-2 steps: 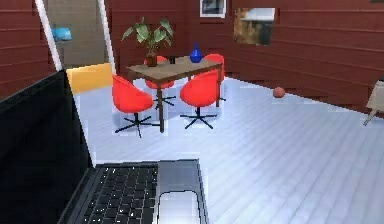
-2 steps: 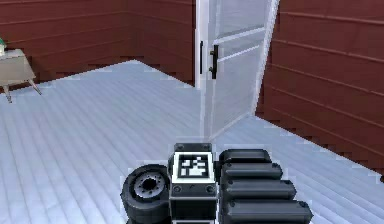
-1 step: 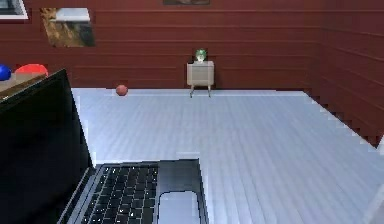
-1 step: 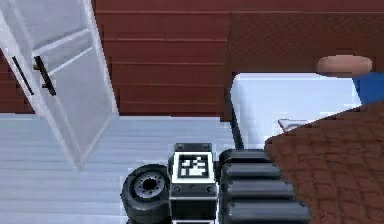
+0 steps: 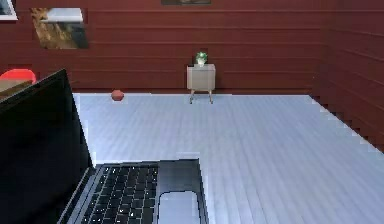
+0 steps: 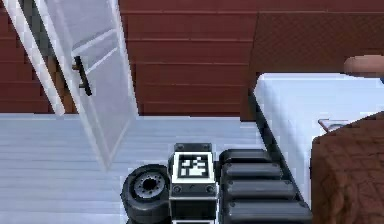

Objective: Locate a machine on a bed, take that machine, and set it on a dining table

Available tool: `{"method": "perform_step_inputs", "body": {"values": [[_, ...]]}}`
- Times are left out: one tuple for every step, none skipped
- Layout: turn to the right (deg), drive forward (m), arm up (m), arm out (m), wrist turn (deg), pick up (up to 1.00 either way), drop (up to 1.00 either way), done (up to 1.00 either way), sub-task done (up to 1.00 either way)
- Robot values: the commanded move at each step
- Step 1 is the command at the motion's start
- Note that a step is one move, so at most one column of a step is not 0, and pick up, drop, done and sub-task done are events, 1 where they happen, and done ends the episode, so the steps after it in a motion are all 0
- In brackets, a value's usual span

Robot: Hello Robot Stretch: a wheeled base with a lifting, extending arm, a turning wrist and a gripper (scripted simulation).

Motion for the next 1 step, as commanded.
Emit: {"method": "perform_step_inputs", "body": {"values": [[-45.0, 0.0, 0.0, 0.0, 0.0, 0.0, 0.0, 0.0, 0.0]]}}
